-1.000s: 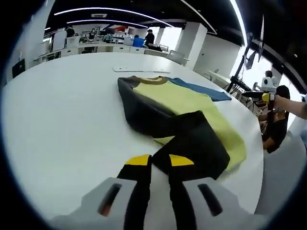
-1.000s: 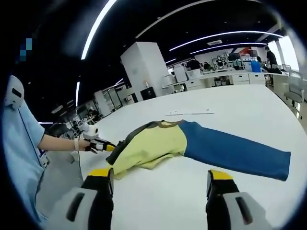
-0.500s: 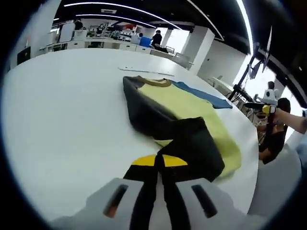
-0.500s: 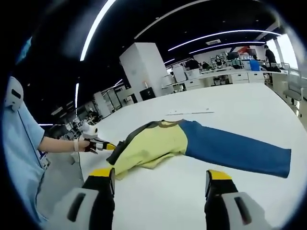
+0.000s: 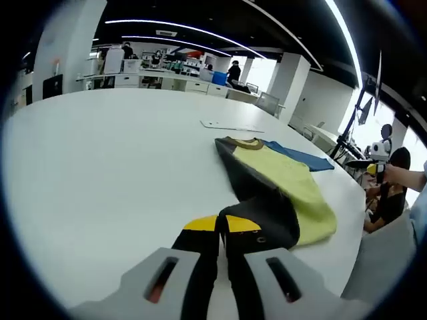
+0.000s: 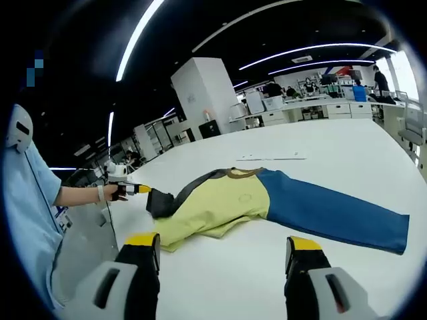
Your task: Fold the garment on the visible template until the final outline fits inside the template.
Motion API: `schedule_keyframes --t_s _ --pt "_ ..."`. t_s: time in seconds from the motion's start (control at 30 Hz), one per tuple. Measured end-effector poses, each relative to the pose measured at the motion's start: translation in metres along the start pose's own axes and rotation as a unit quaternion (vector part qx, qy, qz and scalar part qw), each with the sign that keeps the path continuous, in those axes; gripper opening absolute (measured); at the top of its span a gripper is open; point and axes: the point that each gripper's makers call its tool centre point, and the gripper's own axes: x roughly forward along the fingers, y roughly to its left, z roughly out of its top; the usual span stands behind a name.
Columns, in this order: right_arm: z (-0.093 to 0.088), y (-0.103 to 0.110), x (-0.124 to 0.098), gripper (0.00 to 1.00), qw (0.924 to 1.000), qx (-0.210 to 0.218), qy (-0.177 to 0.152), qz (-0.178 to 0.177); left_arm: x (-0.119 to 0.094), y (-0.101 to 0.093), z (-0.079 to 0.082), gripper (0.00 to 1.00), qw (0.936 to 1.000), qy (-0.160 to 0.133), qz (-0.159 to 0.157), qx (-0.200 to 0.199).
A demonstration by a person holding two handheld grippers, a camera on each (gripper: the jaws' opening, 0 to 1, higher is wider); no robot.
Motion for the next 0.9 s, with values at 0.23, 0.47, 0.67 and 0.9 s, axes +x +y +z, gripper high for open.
schedule_keyframes --t_s 0.23,0.47,0.67,0.9 --pt "0.000 0.008 0.006 0.77 1.0000 -0.004 0.005 0.004 -0.030 0.044 0.010 0.00 0.9990 -0.002 0.045 -0.002" --pt "-0.002 0.014 0.009 0.76 0.9999 -0.005 0.013 0.000 -0.041 0.102 0.020 0.00 0.9950 0.001 0.095 -0.030" --pt "-0.006 0.004 0.004 0.76 0.9995 -0.003 0.021 -0.025 -0.038 0.137 0.028 0.00 0.9924 0.006 0.115 -0.045" --pt "-0.004 -0.001 0.004 0.75 0.9989 0.005 0.018 -0.043 -0.028 0.192 0.025 0.00 0.9884 0.015 0.137 -0.064"
